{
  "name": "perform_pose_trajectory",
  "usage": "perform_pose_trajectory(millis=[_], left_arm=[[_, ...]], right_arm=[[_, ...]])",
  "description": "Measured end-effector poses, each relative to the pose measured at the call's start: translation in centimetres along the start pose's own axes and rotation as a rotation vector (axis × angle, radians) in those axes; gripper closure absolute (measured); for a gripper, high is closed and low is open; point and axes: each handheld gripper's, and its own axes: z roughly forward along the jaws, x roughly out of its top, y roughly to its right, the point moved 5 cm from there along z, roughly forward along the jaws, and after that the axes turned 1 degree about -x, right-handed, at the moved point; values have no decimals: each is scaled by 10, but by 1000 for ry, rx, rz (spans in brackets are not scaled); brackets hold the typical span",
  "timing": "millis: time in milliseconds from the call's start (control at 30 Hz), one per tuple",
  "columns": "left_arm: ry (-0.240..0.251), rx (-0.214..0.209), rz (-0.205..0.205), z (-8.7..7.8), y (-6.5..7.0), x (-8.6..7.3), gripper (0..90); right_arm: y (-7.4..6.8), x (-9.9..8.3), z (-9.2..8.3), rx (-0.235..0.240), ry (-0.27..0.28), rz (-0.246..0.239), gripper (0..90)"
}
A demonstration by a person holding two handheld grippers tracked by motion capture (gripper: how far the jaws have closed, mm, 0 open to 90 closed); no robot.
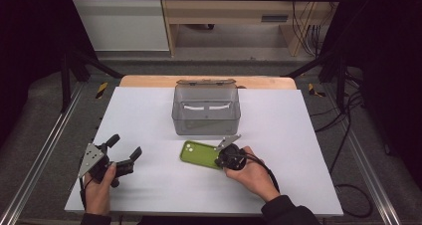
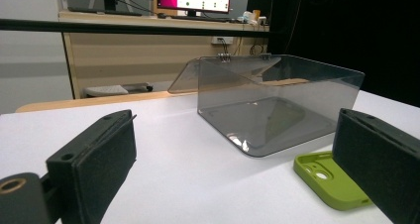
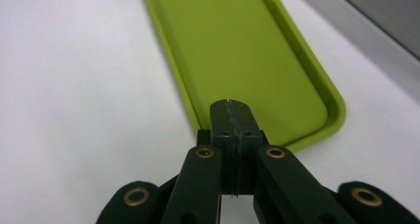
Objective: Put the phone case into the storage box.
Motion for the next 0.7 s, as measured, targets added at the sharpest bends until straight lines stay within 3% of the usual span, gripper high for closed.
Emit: perform_pose_trajectory(millis=[67,300,533,700], left_arm=[[0,1,-2,0,0,0,30],[1,2,-13,1,0,0,32],[-12,-1,-10,0,0,-1,32],[-13,5,-17,-1,-1,-1,32]], right_arm=[[-10,-3,-3,29,-2,-1,900],[-40,-13,-8,40,24,-16,900],[-55,-10,-6,27,28,-45,900],[-56,-9,-4,9,34,-33,900]])
